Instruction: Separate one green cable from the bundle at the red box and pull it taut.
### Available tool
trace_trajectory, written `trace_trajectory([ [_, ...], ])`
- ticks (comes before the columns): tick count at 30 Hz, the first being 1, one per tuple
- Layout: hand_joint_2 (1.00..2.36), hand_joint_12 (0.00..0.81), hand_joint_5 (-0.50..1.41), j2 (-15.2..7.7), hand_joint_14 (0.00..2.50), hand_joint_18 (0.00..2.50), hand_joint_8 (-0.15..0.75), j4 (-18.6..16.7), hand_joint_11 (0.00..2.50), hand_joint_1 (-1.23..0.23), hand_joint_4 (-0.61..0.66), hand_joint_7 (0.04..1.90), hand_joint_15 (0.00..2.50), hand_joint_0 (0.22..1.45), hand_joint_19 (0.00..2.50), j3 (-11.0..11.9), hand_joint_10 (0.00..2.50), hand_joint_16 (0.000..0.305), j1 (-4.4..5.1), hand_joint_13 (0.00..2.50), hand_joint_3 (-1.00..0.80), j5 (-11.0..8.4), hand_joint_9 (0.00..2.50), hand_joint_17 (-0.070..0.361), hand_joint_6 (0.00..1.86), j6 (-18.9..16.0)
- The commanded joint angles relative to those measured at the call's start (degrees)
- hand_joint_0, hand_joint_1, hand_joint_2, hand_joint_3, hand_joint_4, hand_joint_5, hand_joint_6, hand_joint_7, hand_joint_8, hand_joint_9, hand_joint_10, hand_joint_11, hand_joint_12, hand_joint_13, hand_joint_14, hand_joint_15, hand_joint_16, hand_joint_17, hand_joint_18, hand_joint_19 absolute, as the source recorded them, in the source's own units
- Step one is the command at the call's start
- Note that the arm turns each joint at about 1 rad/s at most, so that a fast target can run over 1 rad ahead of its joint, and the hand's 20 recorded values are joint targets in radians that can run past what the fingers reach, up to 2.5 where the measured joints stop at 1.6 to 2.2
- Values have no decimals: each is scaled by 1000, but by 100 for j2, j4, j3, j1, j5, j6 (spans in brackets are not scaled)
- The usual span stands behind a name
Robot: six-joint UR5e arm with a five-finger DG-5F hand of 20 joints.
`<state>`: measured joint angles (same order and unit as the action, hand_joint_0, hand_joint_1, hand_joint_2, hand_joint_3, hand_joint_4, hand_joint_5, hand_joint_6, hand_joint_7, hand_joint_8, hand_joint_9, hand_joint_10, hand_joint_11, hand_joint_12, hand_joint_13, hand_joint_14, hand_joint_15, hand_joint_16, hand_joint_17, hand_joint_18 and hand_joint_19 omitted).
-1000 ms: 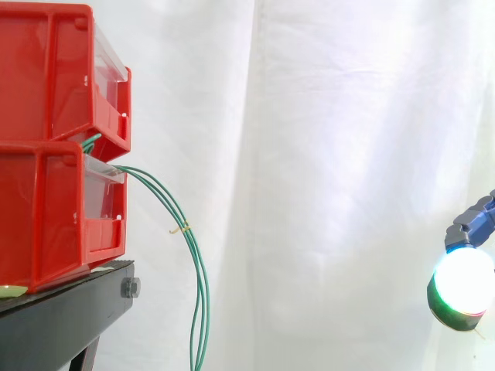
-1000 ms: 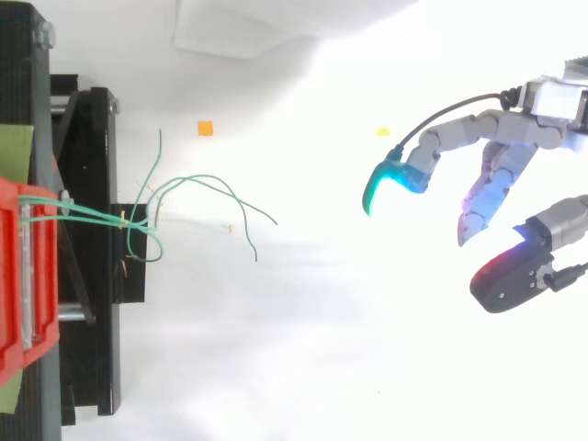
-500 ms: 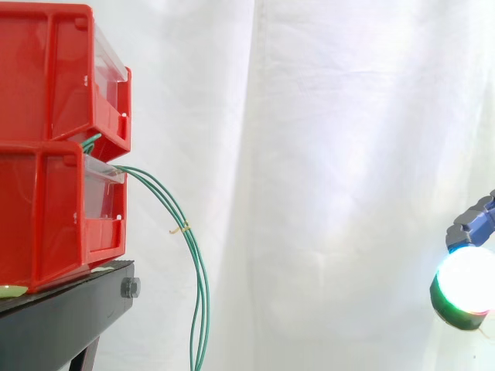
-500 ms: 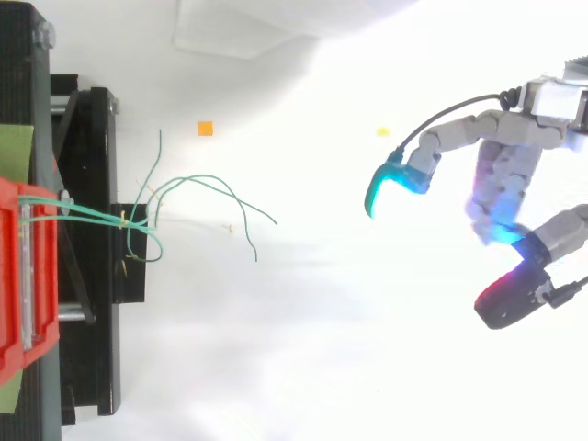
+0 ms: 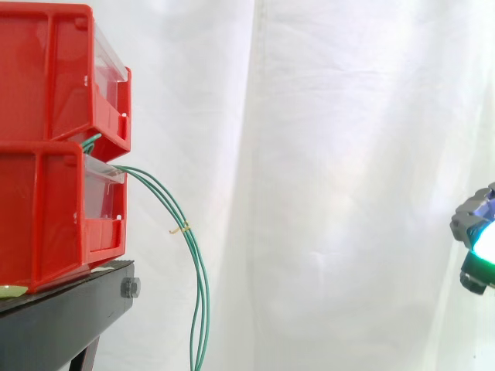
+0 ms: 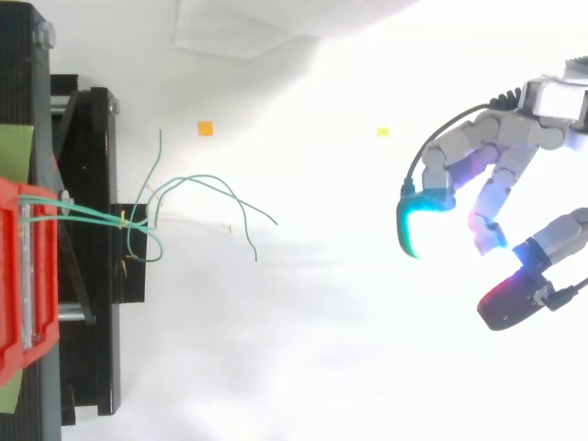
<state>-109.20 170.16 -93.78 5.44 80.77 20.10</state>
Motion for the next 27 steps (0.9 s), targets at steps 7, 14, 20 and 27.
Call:
trace_trajectory([
  [7,1000,265,-33,-5,27,700,188,0,926,-756,196,952,793,683,756,0,23,31,1,1082,-500,0,1368,70,504,2],
  [14,1000,336,-60,-5,30,741,273,0,1002,-628,163,917,1017,705,825,0,31,38,-8,1319,-500,0,1569,86,504,2],
  [20,1000,348,-29,-5,30,782,270,0,1268,-620,207,1442,937,729,826,0,33,36,-8,1275,-500,0,1665,81,503,2],
  [27,1000,366,-28,-5,30,695,284,0,1123,-652,156,1432,769,745,806,0,33,37,1,1111,-500,0,1549,82,504,-6],
])
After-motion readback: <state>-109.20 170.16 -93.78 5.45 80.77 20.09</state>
